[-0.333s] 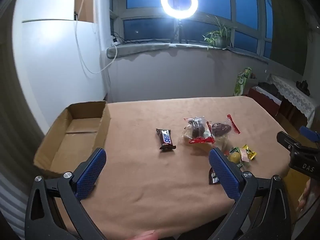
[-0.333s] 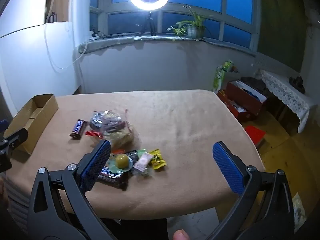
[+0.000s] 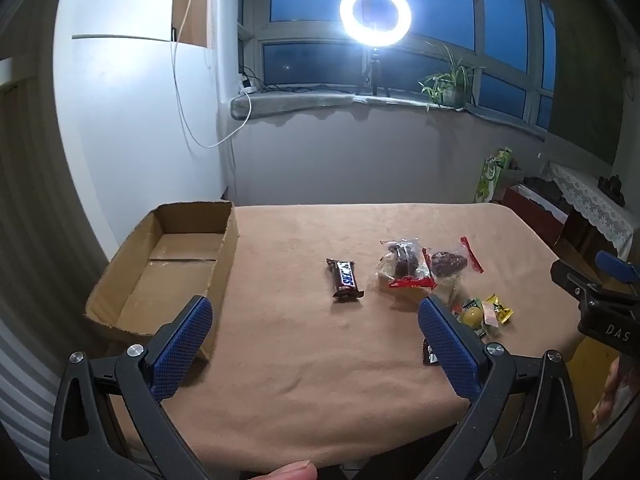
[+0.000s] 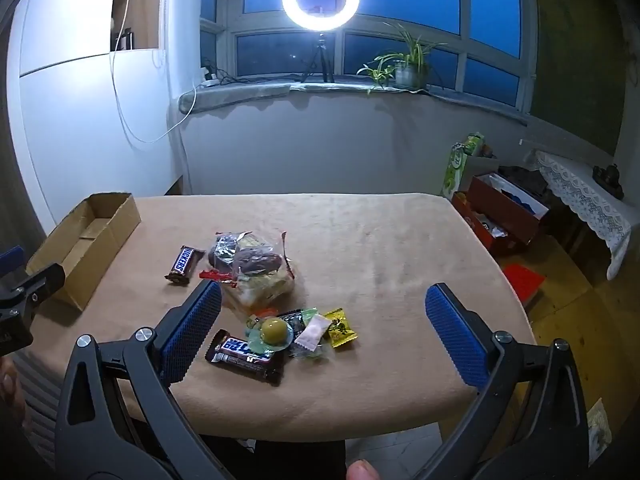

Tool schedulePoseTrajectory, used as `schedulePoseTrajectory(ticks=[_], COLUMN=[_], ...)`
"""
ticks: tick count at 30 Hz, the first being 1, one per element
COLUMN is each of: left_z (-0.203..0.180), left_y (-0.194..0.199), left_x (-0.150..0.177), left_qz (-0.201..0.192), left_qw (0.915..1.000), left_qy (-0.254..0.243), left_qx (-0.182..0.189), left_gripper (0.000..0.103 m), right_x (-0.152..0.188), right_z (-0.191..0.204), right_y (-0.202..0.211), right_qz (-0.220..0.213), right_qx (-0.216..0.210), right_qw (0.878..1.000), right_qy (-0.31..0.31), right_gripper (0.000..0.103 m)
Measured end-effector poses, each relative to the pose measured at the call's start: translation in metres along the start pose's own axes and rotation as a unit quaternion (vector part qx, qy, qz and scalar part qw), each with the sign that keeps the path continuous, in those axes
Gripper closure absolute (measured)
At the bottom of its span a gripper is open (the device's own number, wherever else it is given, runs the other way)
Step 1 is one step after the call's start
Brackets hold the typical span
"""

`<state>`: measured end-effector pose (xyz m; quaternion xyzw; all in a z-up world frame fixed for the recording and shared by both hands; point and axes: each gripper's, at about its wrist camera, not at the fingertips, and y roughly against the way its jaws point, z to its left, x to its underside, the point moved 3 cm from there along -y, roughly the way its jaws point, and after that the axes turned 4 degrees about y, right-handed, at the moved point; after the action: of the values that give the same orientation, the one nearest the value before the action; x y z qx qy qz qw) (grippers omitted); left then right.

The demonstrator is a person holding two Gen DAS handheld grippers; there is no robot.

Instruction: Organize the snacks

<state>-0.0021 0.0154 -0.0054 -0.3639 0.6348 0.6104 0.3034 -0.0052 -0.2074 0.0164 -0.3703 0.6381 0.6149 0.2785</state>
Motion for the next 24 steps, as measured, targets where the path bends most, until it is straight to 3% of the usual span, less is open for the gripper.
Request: schedulePoseTrajectory(ticks=[24], left_z=[-0.0029], left_y=[0.0057], left_x=[-0.0008], left_qz=[0.005], left_qw=[1.0], left_qy=[-0.007], left_qx=[0.005], left_gripper=[0.001], right_x=[0.0044], right_z=[-0.0027], right_y=[-0.0071], right_qz=[0.004], right_qx=[0.005], right_qw=[1.0], right_qy=[0.006], right_gripper=[0.0])
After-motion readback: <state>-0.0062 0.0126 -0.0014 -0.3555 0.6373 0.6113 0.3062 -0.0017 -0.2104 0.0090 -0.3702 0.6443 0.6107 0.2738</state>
